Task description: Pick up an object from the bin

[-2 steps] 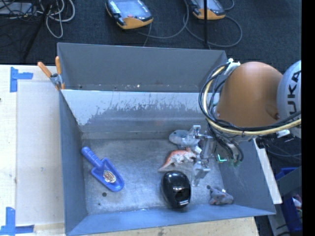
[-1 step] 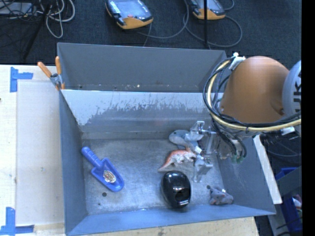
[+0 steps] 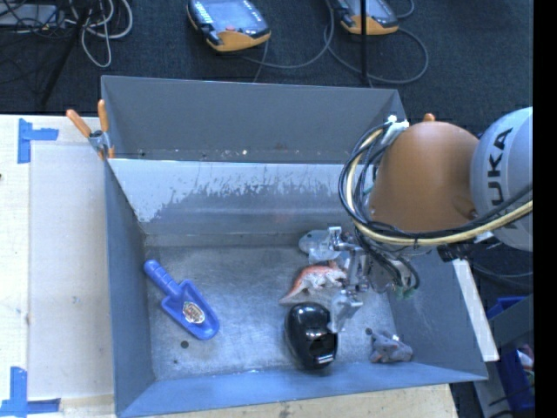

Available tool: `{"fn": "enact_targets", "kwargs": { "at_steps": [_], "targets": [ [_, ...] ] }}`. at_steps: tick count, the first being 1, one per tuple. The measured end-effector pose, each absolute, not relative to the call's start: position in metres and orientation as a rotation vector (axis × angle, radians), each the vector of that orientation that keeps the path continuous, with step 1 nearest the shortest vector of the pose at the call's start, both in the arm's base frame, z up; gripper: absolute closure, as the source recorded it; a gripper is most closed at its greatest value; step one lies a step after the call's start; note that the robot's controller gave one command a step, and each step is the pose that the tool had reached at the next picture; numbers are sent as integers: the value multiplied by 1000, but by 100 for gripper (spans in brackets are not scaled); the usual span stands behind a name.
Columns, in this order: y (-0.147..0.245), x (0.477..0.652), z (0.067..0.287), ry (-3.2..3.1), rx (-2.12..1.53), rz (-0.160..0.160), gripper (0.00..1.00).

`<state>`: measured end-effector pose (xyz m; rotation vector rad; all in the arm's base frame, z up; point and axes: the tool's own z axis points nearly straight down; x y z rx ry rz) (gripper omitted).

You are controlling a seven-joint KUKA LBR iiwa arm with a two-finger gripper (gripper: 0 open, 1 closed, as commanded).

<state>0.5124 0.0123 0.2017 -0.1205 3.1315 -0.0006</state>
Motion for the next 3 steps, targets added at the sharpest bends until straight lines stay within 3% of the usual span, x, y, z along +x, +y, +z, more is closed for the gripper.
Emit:
{"fn": "enact_targets", "kwargs": {
  "at_steps": [1,3],
  "targets": [
    [24,522,102,3138,-517,-8,100],
    [24,519,104,3127,-513,-6,100]
  ]
}}
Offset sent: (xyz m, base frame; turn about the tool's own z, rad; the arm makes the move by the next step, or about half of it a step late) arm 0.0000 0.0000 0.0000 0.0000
